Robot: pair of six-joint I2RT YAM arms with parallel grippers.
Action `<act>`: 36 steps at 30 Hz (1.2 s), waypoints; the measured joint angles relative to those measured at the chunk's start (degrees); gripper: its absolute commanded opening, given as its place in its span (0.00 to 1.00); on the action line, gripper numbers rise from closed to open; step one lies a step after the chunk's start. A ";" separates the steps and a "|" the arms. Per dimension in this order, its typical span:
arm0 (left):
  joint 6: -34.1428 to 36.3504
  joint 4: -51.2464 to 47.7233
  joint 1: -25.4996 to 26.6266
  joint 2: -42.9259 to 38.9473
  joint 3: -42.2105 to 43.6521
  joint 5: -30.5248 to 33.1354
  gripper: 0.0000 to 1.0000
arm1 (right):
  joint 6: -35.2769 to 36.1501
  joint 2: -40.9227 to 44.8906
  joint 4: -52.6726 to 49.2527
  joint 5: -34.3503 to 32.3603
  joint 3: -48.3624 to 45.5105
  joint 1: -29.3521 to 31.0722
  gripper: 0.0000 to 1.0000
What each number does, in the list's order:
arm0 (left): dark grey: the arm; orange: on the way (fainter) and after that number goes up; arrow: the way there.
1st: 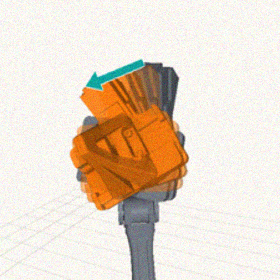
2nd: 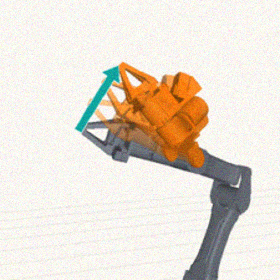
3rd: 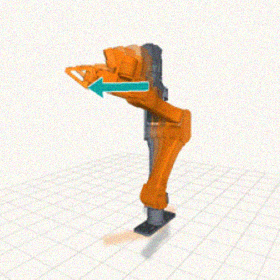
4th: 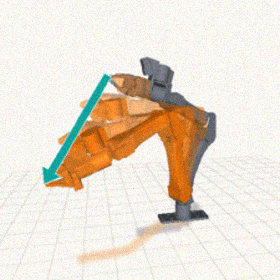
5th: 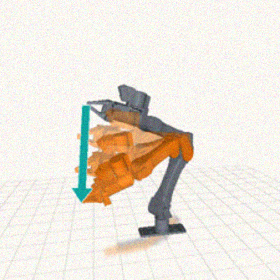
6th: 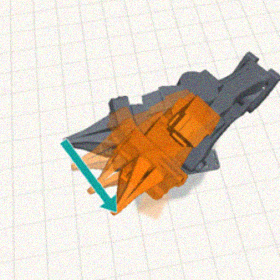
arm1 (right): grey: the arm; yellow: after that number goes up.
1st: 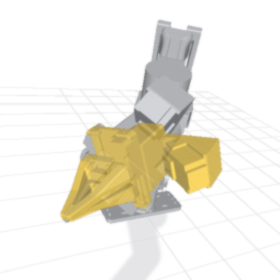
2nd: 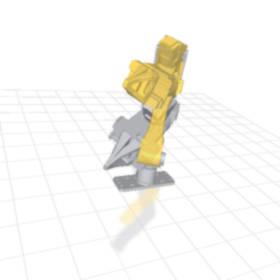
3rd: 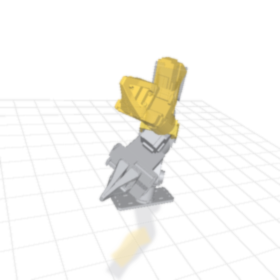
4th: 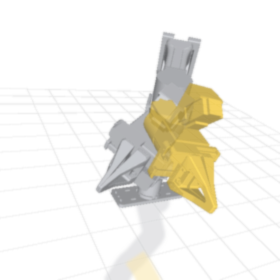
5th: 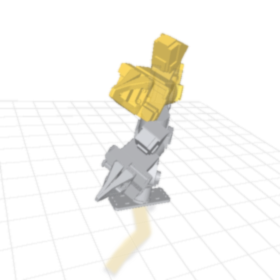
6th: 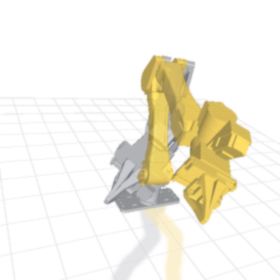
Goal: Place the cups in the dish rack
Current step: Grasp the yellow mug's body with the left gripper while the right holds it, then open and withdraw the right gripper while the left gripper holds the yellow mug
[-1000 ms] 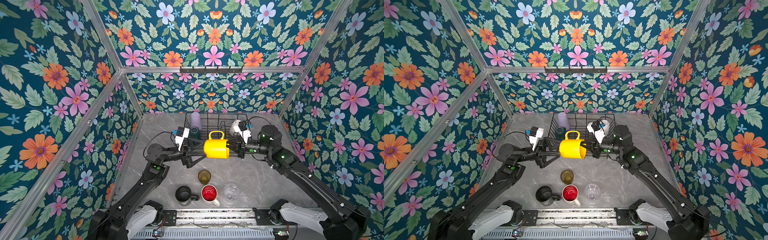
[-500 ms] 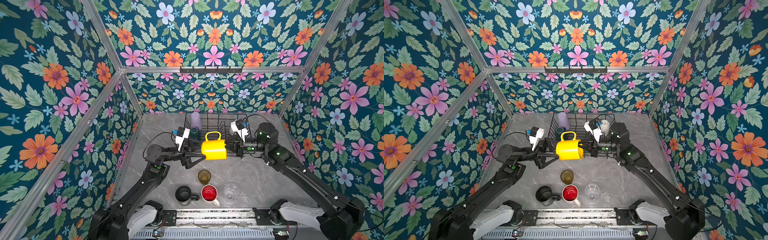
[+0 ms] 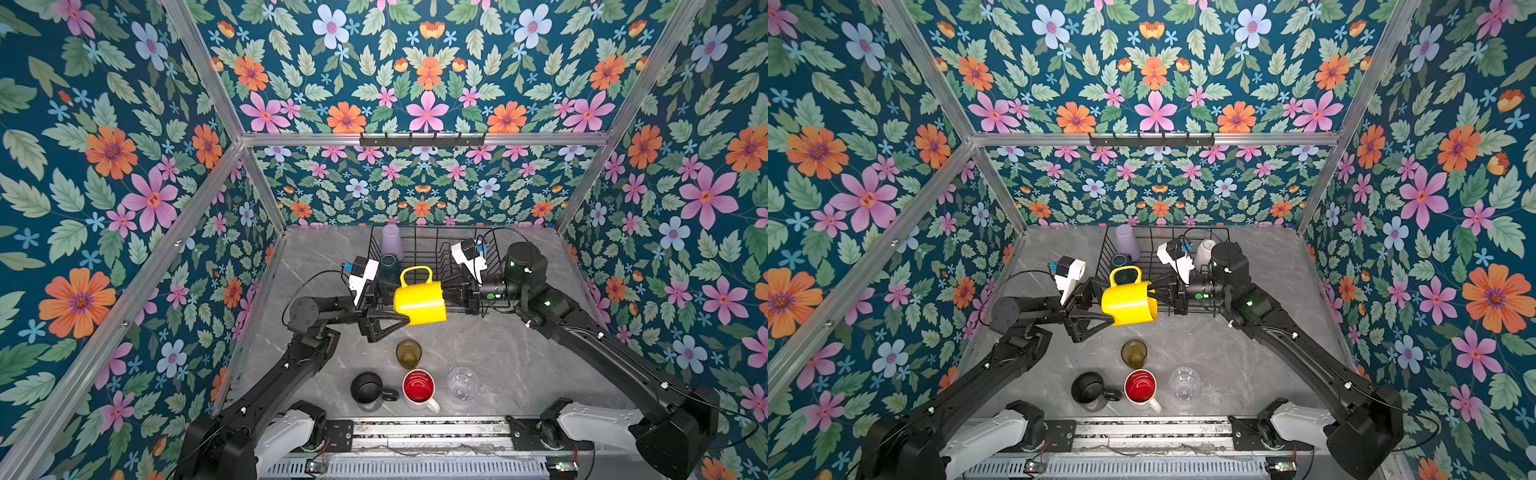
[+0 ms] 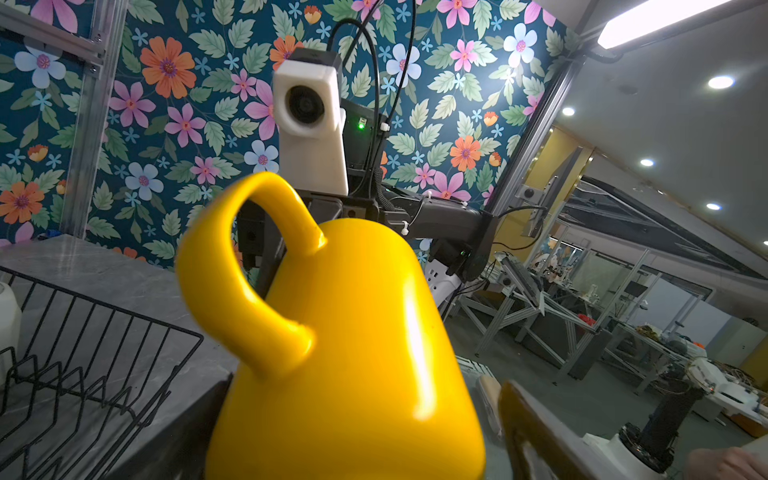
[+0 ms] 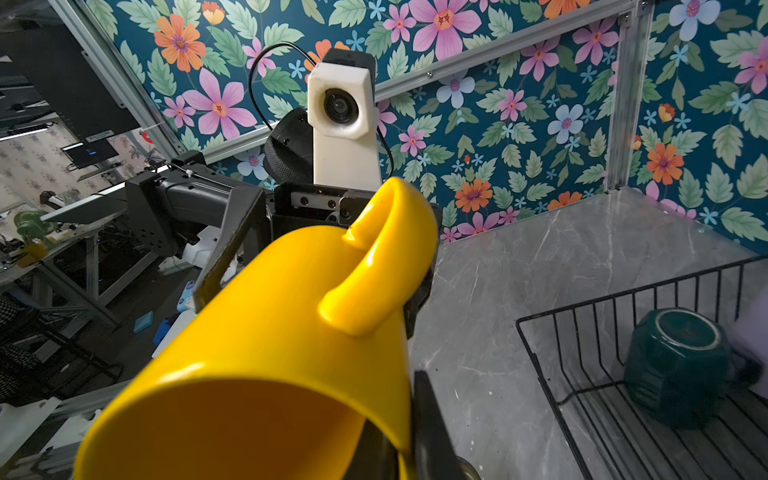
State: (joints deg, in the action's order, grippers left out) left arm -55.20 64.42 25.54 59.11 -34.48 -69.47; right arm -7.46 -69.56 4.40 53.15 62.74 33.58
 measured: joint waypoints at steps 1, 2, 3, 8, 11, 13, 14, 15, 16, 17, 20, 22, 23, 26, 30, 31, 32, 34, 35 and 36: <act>-0.13 0.31 0.02 0.17 0.04 0.00 0.98 | 0.15 -0.26 0.04 -0.02 0.15 0.13 0.00; -0.17 0.37 0.07 0.31 0.04 -0.02 0.98 | 0.17 -0.50 0.00 -0.04 0.28 0.31 0.00; -0.37 0.48 0.15 0.46 0.07 -0.02 0.97 | 0.15 -0.85 -0.02 0.00 0.46 0.48 0.00; -1.42 1.84 0.50 1.33 0.04 0.02 0.97 | 0.17 -1.73 0.07 -0.09 1.07 0.74 0.00; -1.84 2.82 0.59 1.86 0.07 0.00 0.97 | 0.13 -2.23 0.24 0.00 1.38 0.76 0.00; -2.43 3.45 0.61 2.21 0.07 -0.02 0.98 | 0.09 -2.67 0.57 0.11 1.66 0.81 0.00; -2.93 3.91 0.61 2.38 0.07 0.00 0.98 | 0.07 -2.84 0.70 0.20 1.77 0.81 0.00; -3.15 4.37 0.63 2.54 0.07 0.00 0.98 | 0.02 -3.10 0.96 0.26 1.92 0.81 0.00; -3.37 4.66 0.66 2.64 0.09 0.02 0.98 | -0.13 -3.37 1.27 0.37 2.10 0.85 0.00; -3.61 5.09 0.66 2.78 0.09 -0.02 0.98 | -0.20 -3.61 1.42 0.57 2.25 0.85 0.00; -4.44 5.90 0.66 3.15 0.04 0.02 0.97 | -0.81 -4.37 1.81 0.85 2.91 0.98 0.00; -4.74 6.27 0.68 3.30 0.04 -0.04 0.96 | -1.18 -4.81 2.16 1.22 3.10 1.09 0.00; -4.83 6.29 0.70 3.34 0.04 -0.09 0.95 | -1.18 -4.98 2.25 1.40 3.21 1.18 0.00; -5.33 6.69 0.70 3.63 0.00 -0.46 0.91 | -1.18 -5.62 2.60 1.86 3.52 1.60 0.00; -5.90 6.69 0.68 4.07 -0.07 -0.33 0.81 | -1.20 -6.10 2.75 1.75 3.76 1.68 0.00; -5.99 6.69 0.66 4.20 -0.07 -0.11 0.78 | -1.22 -6.21 2.69 1.66 3.85 1.60 0.00; -6.12 6.69 0.63 4.31 -0.07 0.04 0.75 | -1.22 -6.23 2.69 1.49 3.85 1.55 0.00; -6.34 6.71 0.52 4.48 -0.17 0.31 0.68 | -1.22 -6.23 2.60 0.96 3.96 1.53 0.00; -6.54 6.75 0.46 4.52 -0.20 0.46 0.63 | -1.22 -6.23 2.58 0.63 4.07 1.55 0.00; -6.91 7.08 0.42 4.61 -0.24 0.63 0.56 | -1.22 -6.27 2.32 0.44 4.37 1.55 0.00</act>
State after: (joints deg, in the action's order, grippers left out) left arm -62.11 71.50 25.96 63.72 -34.72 -68.84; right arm -8.69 -75.83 6.72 53.58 67.11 35.14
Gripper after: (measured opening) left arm 0.751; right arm 0.081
